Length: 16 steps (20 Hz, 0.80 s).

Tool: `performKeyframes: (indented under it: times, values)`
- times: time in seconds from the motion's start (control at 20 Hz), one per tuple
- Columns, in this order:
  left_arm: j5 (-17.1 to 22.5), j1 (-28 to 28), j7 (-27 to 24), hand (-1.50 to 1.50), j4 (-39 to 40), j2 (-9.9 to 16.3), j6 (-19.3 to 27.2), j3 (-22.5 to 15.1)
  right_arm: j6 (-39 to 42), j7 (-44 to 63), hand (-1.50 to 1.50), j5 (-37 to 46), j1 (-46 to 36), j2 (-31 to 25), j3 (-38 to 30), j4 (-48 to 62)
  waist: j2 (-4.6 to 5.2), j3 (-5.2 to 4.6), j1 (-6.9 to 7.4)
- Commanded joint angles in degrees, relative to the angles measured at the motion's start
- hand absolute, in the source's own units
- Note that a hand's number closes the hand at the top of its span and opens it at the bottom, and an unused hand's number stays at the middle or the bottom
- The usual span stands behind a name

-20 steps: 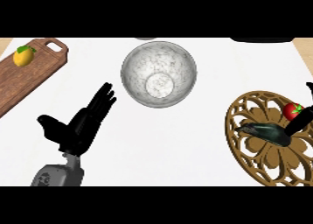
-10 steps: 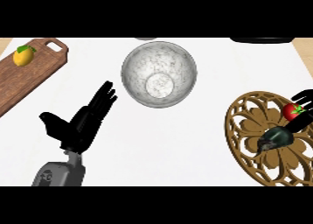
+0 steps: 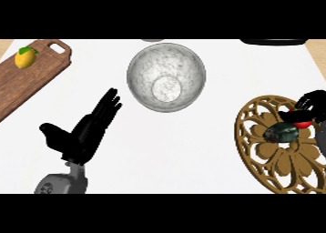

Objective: Pick the tomato from the placemat and place it in the bowl

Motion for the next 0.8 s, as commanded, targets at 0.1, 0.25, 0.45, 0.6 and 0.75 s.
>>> performKeyframes:
  times: [0.1,0.25,0.45,0.6,0.75]
  values:
    - [0.67,-0.88,0.52,0.00,0.90,0.39,0.21,2.00,1.67,0.69,1.50,4.28,3.17,6.94,9.00,-9.81,-0.10,0.55,-1.07]
    - [-0.55,-1.53,0.44,0.00,1.06,-0.51,-1.00,-1.28,4.78,-6.54,1.50,7.62,-2.63,15.89,21.86,-11.64,0.04,0.42,3.48]
    - [-0.74,-1.69,1.13,0.00,1.74,-0.94,-1.35,-2.34,8.07,-4.63,1.50,13.45,-6.41,28.06,36.72,-15.79,-0.42,0.31,5.01]
    - [0.17,-2.48,2.40,0.00,0.28,-0.72,-0.85,-1.18,7.64,4.51,1.50,13.17,-6.29,28.57,47.07,-21.43,-0.51,0.56,3.04]
    - [-0.74,-3.03,-0.20,0.00,4.04,-1.48,0.43,0.10,7.33,16.17,1.50,9.42,-5.88,28.74,54.58,-31.57,-0.06,0.59,1.01]
